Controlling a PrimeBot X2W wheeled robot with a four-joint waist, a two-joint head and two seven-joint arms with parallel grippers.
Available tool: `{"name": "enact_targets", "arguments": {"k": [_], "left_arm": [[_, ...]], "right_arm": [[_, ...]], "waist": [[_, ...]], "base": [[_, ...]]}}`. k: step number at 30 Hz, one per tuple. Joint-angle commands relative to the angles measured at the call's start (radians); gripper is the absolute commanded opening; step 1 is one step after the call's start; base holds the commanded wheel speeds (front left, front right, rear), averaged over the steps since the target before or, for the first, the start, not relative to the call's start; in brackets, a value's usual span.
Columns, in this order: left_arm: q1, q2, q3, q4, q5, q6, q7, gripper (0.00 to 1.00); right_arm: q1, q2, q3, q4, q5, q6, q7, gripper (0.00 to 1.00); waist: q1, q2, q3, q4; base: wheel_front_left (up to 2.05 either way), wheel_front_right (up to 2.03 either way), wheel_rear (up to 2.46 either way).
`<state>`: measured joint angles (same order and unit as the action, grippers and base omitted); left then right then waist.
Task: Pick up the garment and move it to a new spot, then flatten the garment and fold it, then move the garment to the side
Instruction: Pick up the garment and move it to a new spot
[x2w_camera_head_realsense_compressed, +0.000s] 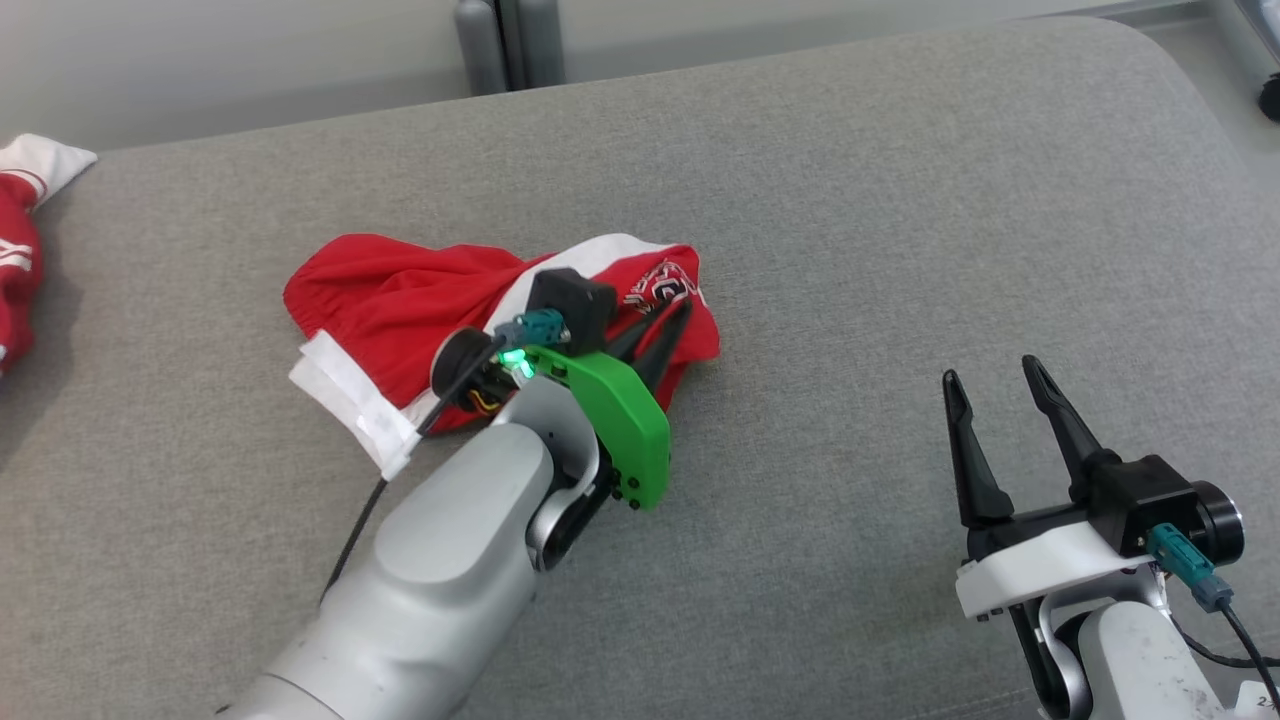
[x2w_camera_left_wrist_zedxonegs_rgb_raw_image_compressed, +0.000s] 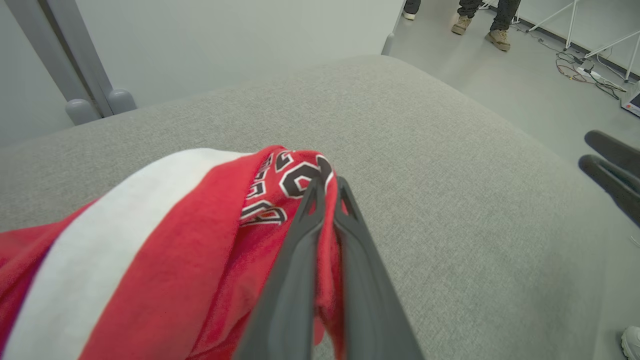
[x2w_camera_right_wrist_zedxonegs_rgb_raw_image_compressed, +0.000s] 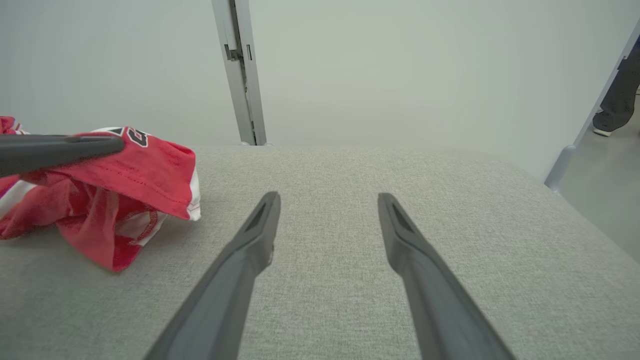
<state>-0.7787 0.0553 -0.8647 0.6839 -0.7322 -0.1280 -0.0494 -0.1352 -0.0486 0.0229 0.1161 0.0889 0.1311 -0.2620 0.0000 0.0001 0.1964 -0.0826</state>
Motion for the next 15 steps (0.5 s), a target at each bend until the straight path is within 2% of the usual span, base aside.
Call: {"name": "enact_targets", "arguments": {"k": [1, 11, 12, 13, 14, 15], "left_arm": [[0.021, -0.001, -0.031, 0.014, -0.015, -0.004, -0.011, 0.0], [0.03, -0.004, -0.246, 0.0, -0.142, -0.004, -0.067, 0.0], [0.025, -0.004, -0.258, 0.001, -0.15, -0.001, -0.073, 0.03], [0.018, -0.004, -0.272, 0.003, -0.159, 0.002, -0.082, 0.32], [0.012, -0.004, -0.282, 0.004, -0.16, 0.006, -0.094, 0.93], [0.007, -0.004, -0.292, 0.005, -0.168, 0.012, -0.109, 1.0]], "right_arm": [[-0.013, -0.003, 0.003, 0.002, 0.008, -0.001, -0.005, 1.0], [-0.027, -0.003, -0.005, 0.003, 0.016, -0.001, -0.005, 1.0], [-0.028, -0.003, -0.006, 0.004, 0.016, -0.001, -0.005, 1.0], [-0.03, -0.003, -0.007, 0.005, 0.017, -0.001, -0.005, 1.0], [-0.03, -0.003, -0.008, 0.005, 0.017, -0.001, -0.005, 1.0], [-0.031, -0.003, -0.01, 0.006, 0.016, -0.001, -0.005, 1.0]], "waist": [[0.0, -0.0001, 0.039, -0.041], [0.0, -0.0001, 0.067, -0.062], [0.0, -0.0001, 0.067, -0.062], [0.0, -0.0001, 0.066, -0.06], [0.0, -0.0001, 0.065, -0.059], [0.0, -0.0001, 0.064, -0.057]], "base": [[0.0, 0.0, 0.0], [0.0, 0.0, 0.0], [0.0, 0.0, 0.0], [0.0, 0.0, 0.0], [0.0, 0.0, 0.0], [0.0, 0.0, 0.0]]}}
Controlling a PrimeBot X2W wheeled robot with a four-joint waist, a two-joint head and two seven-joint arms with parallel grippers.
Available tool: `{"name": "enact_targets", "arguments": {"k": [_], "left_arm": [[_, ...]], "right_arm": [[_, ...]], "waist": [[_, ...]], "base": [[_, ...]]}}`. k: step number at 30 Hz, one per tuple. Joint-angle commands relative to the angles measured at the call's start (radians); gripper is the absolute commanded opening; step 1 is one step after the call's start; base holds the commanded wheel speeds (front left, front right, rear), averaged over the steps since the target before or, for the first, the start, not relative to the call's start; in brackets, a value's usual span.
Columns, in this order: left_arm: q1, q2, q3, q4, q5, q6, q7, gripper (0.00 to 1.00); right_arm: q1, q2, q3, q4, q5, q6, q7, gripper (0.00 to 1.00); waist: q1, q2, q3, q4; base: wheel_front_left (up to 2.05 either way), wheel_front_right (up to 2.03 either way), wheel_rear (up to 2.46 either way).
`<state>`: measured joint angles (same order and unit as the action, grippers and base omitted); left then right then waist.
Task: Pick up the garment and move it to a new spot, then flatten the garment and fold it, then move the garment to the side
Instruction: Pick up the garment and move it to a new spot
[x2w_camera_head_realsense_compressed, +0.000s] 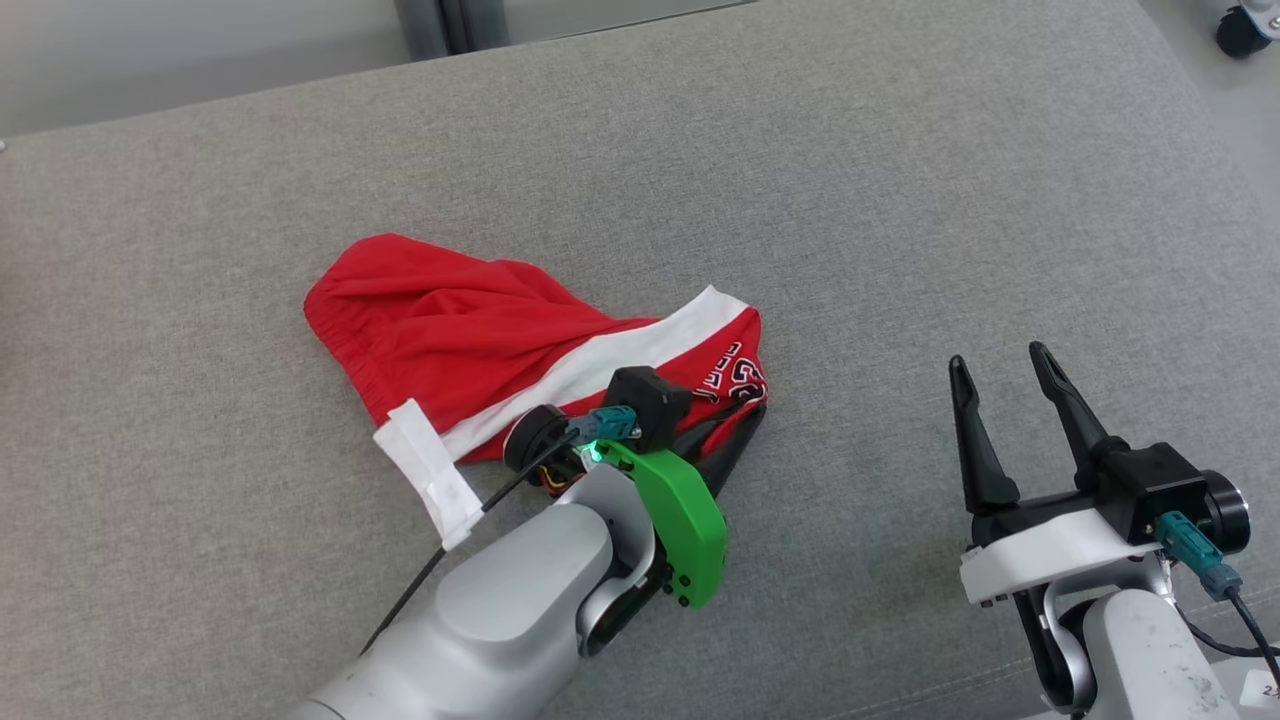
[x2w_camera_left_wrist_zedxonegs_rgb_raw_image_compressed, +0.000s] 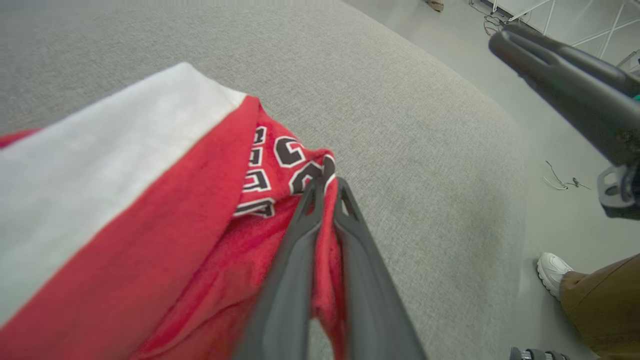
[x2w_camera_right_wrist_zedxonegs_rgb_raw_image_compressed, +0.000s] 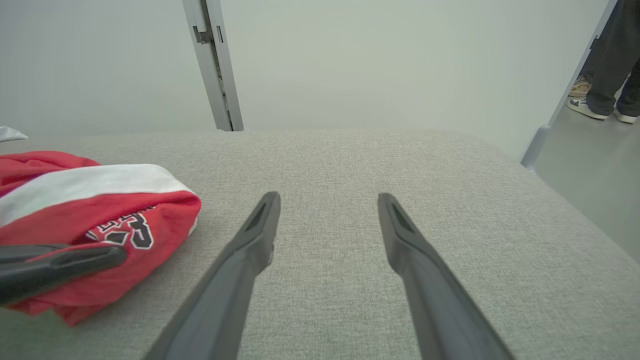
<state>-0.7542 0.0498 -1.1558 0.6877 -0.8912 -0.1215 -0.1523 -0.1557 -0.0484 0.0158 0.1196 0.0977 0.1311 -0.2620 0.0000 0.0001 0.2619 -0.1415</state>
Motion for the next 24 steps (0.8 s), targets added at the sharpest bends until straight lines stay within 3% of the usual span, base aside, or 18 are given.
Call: {"name": "enact_targets", "arguments": {"k": [1, 11, 16, 24], "left_arm": [[-0.02, 0.002, -0.008, 0.004, -0.013, 0.009, -0.018, 1.0], [-0.045, 0.002, -0.017, -0.004, 0.023, 0.049, -0.111, 1.0], [0.025, 0.015, 0.128, -0.075, 0.131, 0.077, -0.112, 1.0], [0.238, 0.06, 0.374, -0.17, 0.276, 0.074, -0.112, 1.0]], "right_arm": [[-0.01, -0.004, -0.004, 0.003, 0.007, -0.001, -0.005, 1.0], [0.009, -0.004, -0.022, 0.004, -0.008, -0.001, -0.005, 1.0], [0.022, -0.004, -0.034, 0.003, -0.017, -0.001, -0.005, 1.0], [0.056, -0.004, -0.038, 0.012, -0.02, -0.001, -0.005, 1.0]], "waist": [[0.0, -0.0001, -0.003, 0.005], [0.0, -0.0001, -0.044, 0.059], [0.0, -0.0001, -0.084, 0.09], [0.0, -0.0001, -0.166, 0.126]], "base": [[0.0, 0.0, 0.0], [0.0, 0.0, 0.0], [0.0, 0.0, 0.0], [0.0, 0.0, 0.0]]}}
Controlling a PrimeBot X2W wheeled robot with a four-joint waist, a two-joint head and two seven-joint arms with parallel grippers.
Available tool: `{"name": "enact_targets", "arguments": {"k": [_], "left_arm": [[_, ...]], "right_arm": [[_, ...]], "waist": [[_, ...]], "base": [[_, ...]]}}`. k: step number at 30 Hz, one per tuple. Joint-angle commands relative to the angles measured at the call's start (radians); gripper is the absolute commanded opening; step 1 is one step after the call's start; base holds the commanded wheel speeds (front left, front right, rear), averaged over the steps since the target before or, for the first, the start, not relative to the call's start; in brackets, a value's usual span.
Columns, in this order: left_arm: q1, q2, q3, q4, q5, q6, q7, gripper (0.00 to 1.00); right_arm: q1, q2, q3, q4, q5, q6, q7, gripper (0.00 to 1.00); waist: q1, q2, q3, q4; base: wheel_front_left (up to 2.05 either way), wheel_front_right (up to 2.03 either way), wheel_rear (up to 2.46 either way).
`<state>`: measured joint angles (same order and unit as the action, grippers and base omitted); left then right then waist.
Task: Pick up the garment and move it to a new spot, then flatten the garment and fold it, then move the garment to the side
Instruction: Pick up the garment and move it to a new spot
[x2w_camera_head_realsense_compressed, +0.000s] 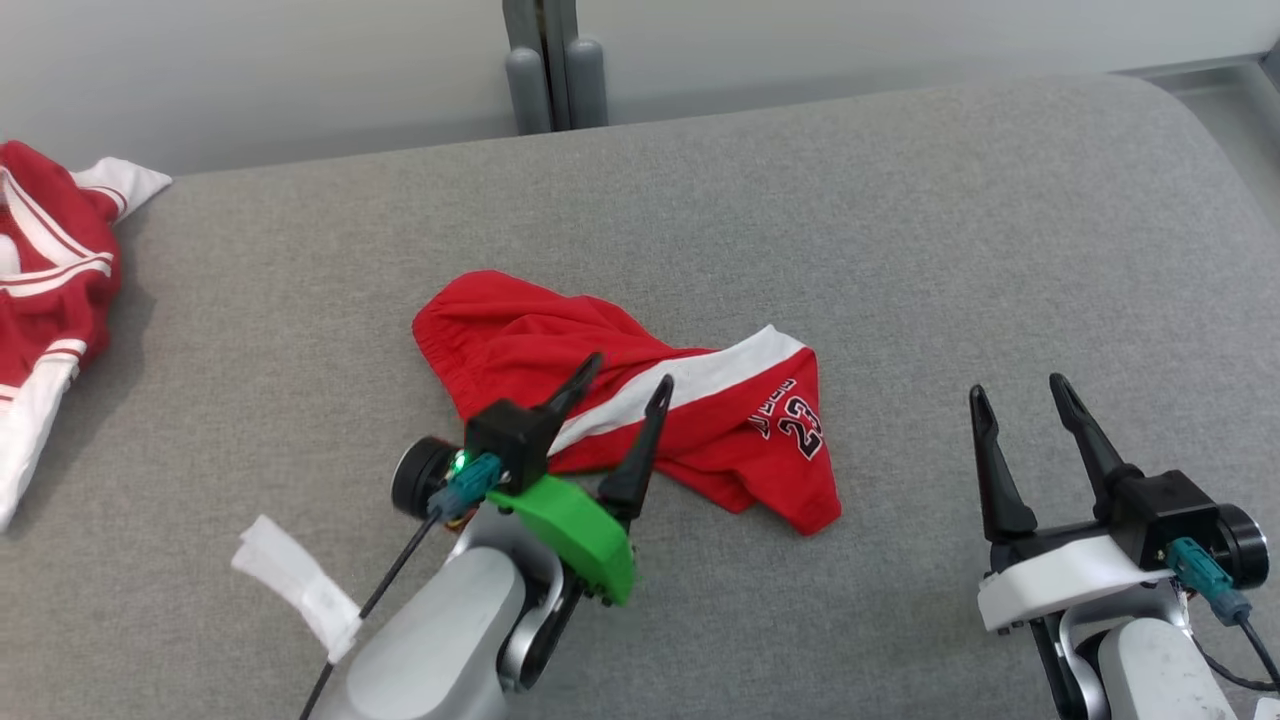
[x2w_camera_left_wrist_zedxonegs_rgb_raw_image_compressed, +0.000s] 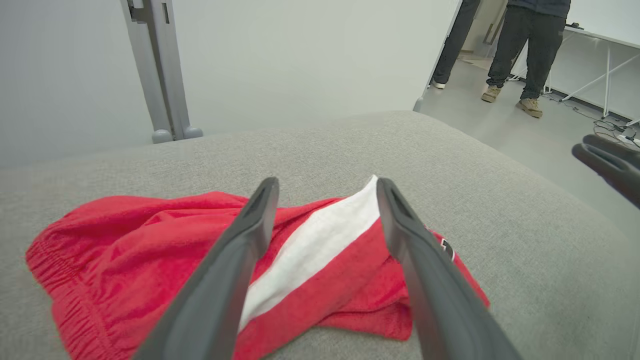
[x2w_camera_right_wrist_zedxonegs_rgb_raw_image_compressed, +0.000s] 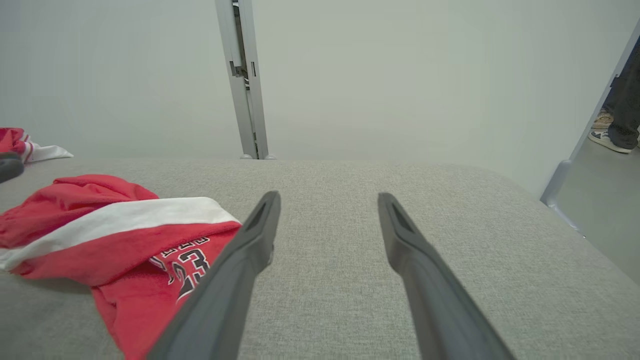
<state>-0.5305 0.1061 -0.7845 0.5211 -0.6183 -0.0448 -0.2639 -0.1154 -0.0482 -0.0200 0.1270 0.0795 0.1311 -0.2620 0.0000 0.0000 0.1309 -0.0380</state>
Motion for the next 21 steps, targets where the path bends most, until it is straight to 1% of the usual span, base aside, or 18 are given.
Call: {"name": "enact_targets", "arguments": {"k": [1, 10, 15, 21], "left_arm": [[0.045, 0.008, 0.038, -0.016, 0.019, -0.003, -0.001, 1.0], [0.288, 0.018, 0.3, -0.101, 0.122, -0.014, -0.001, 1.0], [0.409, 0.005, 0.44, -0.167, 0.18, -0.023, -0.001, 1.0], [0.52, -0.02, 0.552, -0.219, 0.243, -0.046, -0.001, 1.0]], "right_arm": [[0.021, -0.004, -0.002, 0.005, -0.001, -0.001, -0.005, 1.0], [0.074, -0.004, 0.007, 0.013, 0.008, -0.001, -0.005, 1.0], [0.094, -0.004, 0.01, 0.013, 0.016, -0.001, -0.005, 1.0], [0.117, -0.004, 0.013, 0.019, 0.02, -0.001, -0.005, 1.0]], "waist": [[0.0, 0.0, -0.046, 0.026], [0.0, 0.0, -0.112, 0.037], [0.0, 0.0, -0.126, 0.036], [0.0, 0.0, -0.139, 0.036]], "base": [[0.0, 0.0, 0.0], [0.0, 0.0, 0.0], [0.0, 0.0, 0.0], [0.0, 0.0, 0.0]]}}
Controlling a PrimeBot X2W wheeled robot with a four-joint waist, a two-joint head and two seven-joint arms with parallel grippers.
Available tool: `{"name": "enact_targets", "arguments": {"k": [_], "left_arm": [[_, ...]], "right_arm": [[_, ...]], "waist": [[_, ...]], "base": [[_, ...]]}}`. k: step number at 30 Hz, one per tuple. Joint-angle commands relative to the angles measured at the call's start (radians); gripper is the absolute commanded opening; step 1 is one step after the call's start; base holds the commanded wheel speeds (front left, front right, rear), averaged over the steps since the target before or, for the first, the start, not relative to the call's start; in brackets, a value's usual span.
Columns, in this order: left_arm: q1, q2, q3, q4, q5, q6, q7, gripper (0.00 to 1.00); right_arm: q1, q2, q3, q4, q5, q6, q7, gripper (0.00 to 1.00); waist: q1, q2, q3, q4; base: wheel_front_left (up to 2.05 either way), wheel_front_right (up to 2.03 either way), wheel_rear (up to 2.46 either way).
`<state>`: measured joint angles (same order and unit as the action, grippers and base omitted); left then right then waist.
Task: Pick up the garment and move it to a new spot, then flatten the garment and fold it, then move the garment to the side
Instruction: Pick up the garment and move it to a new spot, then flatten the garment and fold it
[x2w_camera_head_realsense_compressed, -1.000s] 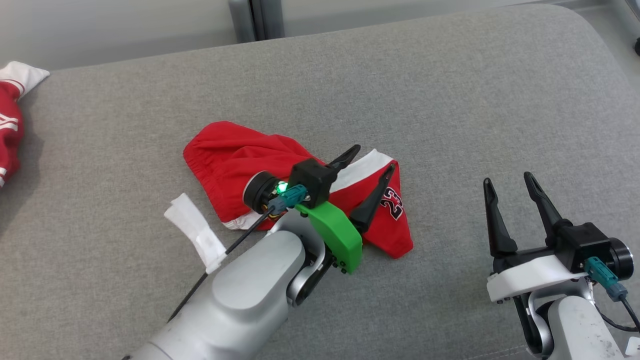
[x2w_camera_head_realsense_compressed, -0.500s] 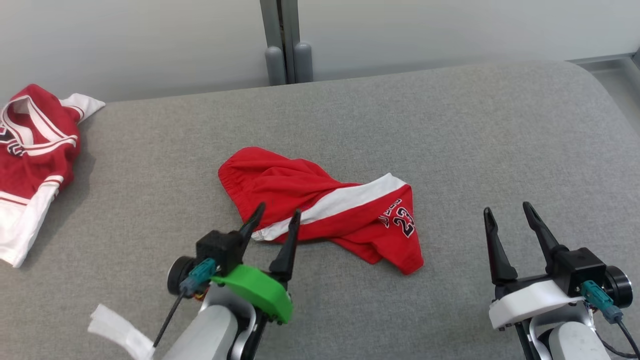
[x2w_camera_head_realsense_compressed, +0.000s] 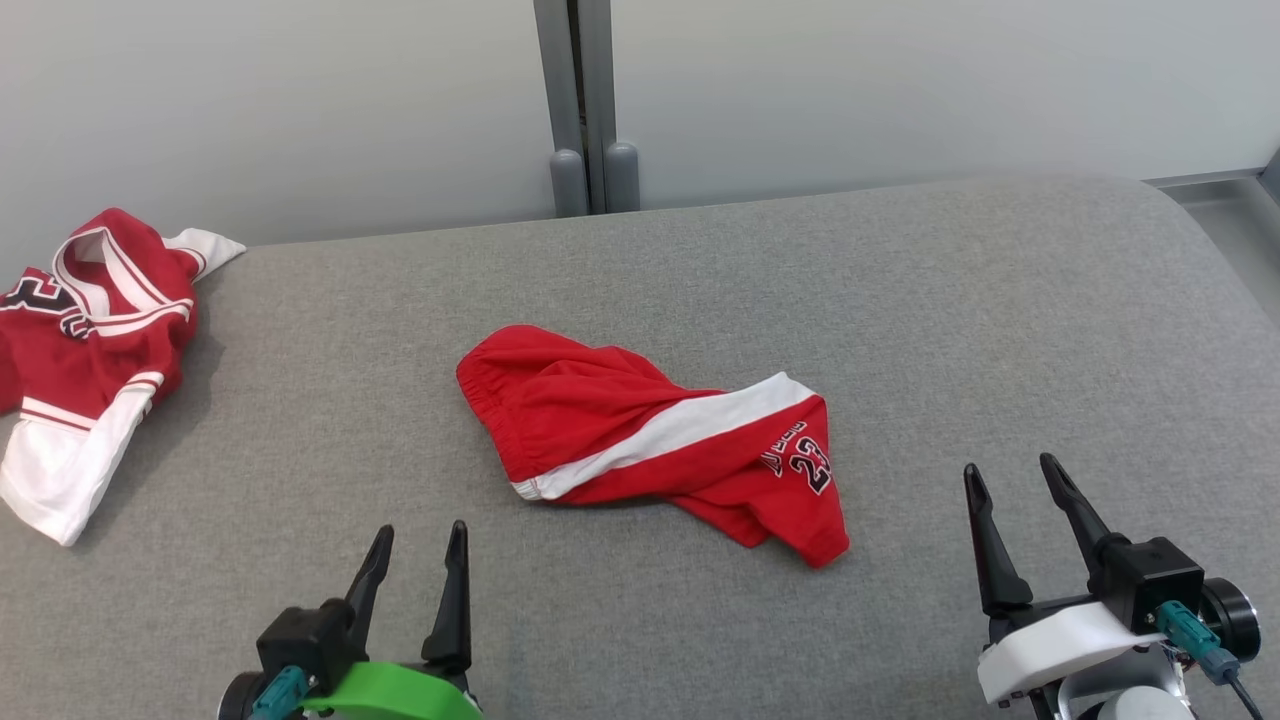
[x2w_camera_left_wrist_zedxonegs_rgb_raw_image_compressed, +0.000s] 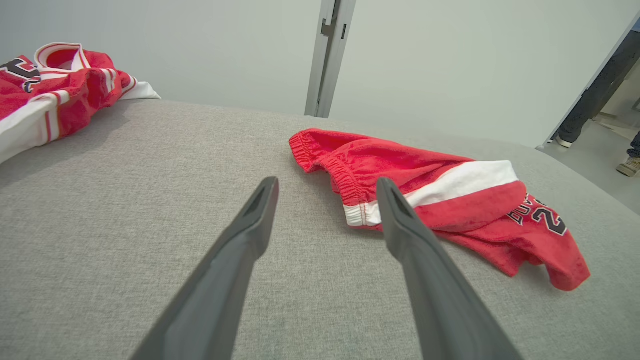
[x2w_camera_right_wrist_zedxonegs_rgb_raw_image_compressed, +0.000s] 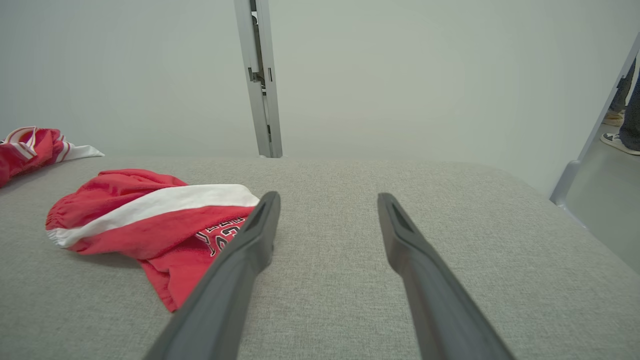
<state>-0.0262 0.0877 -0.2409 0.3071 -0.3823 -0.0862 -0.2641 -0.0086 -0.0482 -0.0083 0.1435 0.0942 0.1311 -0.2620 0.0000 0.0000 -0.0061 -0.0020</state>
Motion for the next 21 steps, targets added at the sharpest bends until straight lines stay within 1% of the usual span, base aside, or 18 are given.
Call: {"name": "enact_targets", "arguments": {"k": [1, 6, 10, 18, 21], "left_arm": [[0.028, -0.004, 0.019, -0.01, 0.013, -0.008, 0.0, 1.0], [0.08, -0.023, 0.07, -0.038, 0.049, -0.023, 0.0, 1.0], [0.109, -0.029, 0.1, -0.051, 0.059, -0.029, -0.001, 1.0], [0.127, -0.036, 0.122, -0.062, 0.07, -0.037, -0.001, 1.0], [0.128, -0.037, 0.121, -0.064, 0.059, -0.038, -0.001, 1.0]], "right_arm": [[0.014, -0.004, 0.002, 0.003, 0.005, -0.001, -0.005, 1.0], [0.027, -0.004, 0.011, 0.01, 0.012, -0.001, -0.005, 1.0], [0.033, -0.004, 0.02, 0.017, 0.017, -0.001, -0.005, 1.0], [0.032, -0.004, 0.021, 0.031, 0.024, -0.001, -0.005, 1.0], [0.031, -0.004, 0.023, 0.037, 0.023, -0.001, -0.005, 1.0]], "waist": [[0.0, 0.0, -0.004, 0.0], [0.0, 0.0, -0.01, -0.001], [0.0, 0.0, -0.012, -0.006], [0.0, 0.0, -0.016, -0.007], [0.0, 0.0, -0.017, -0.006]], "base": [[0.0, 0.0, 0.0], [0.0, 0.0, 0.0], [0.0, 0.0, 0.0], [0.0, 0.0, 0.0], [0.0, 0.0, 0.0]]}}
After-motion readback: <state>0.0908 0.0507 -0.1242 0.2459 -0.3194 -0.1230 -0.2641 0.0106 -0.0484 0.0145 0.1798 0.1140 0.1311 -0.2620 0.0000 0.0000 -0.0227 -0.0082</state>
